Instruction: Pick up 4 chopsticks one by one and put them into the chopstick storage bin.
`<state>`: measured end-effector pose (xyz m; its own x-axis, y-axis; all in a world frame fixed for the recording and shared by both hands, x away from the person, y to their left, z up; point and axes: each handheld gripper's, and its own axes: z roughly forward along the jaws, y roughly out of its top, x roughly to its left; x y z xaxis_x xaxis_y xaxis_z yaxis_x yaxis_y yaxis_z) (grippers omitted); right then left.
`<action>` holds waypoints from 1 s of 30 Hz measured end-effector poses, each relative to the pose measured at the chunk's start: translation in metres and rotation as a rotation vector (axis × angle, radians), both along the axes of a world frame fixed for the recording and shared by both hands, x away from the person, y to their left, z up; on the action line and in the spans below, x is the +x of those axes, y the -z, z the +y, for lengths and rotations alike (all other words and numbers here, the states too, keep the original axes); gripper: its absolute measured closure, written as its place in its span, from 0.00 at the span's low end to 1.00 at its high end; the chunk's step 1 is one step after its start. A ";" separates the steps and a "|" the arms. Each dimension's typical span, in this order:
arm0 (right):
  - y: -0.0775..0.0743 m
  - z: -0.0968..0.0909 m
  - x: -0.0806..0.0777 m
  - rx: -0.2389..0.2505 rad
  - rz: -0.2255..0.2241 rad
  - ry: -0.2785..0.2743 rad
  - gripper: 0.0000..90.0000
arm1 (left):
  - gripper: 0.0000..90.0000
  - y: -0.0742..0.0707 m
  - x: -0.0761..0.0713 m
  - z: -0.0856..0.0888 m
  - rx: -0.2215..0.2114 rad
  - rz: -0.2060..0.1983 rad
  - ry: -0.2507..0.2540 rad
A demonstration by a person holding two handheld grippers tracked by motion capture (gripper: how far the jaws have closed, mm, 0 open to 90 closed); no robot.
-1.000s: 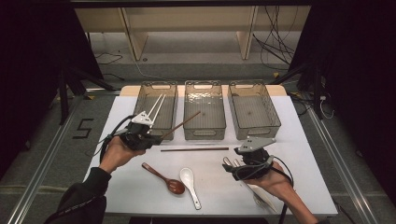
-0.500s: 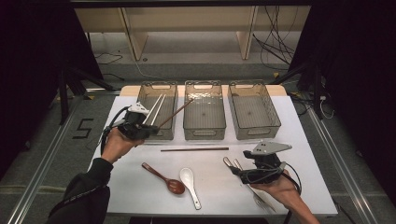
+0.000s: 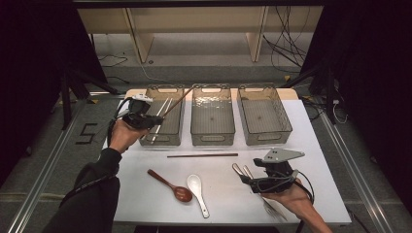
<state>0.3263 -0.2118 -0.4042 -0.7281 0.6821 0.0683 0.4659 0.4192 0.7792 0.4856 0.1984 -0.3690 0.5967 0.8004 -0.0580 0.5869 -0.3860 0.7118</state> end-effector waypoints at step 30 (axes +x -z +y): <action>-0.001 0.002 -0.001 -0.002 0.002 -0.021 0.30 | 0.94 0.025 0.056 0.013 0.035 0.055 -0.173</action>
